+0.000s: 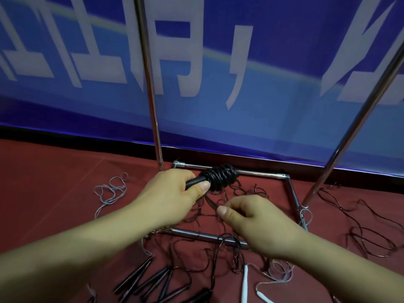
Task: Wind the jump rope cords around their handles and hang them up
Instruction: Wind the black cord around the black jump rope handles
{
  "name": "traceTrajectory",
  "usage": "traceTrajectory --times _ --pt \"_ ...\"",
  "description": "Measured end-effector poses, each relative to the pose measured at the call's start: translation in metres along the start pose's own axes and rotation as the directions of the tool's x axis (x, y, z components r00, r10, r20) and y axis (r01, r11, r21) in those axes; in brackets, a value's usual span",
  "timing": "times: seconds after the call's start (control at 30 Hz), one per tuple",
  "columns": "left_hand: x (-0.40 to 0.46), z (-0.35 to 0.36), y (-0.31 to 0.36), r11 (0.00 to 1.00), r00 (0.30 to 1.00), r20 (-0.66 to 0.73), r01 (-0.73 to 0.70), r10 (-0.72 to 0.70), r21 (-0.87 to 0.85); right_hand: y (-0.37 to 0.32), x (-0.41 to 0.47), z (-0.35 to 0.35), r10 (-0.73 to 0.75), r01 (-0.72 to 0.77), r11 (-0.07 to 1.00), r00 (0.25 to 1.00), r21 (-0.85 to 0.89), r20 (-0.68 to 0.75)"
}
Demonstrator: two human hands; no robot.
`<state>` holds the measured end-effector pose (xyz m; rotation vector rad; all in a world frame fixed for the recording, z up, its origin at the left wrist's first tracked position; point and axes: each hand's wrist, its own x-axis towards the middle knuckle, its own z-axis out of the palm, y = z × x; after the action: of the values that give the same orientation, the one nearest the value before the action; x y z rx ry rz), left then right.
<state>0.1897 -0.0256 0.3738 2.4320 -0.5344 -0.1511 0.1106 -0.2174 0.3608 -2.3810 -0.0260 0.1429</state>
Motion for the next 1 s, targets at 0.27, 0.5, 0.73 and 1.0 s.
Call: traceTrajectory --times 0.27,0.5,0.73,1.0 --pt "0.006 0.002 -0.009 0.994 0.988 0.12 0.089 -0.096 0.067 -0.001 -0.001 -0.001 0.041 -0.052 0.992 0.994 -0.117 -0.1" --pt "0.004 0.004 -0.011 0.996 0.986 0.142 0.085 -0.084 0.002 -0.008 -0.009 -0.003 0.0 -0.001 1.0 0.999 -0.029 -0.049" --pt "-0.003 0.015 -0.005 0.996 0.96 0.276 -0.065 0.047 0.054 -0.006 -0.008 -0.008 -0.081 0.069 0.993 0.989 -0.097 -0.128" --pt "-0.012 0.009 0.005 0.968 0.833 0.524 -0.245 0.178 0.061 0.007 -0.001 -0.021 -0.1 0.088 0.992 0.985 -0.092 -0.138"
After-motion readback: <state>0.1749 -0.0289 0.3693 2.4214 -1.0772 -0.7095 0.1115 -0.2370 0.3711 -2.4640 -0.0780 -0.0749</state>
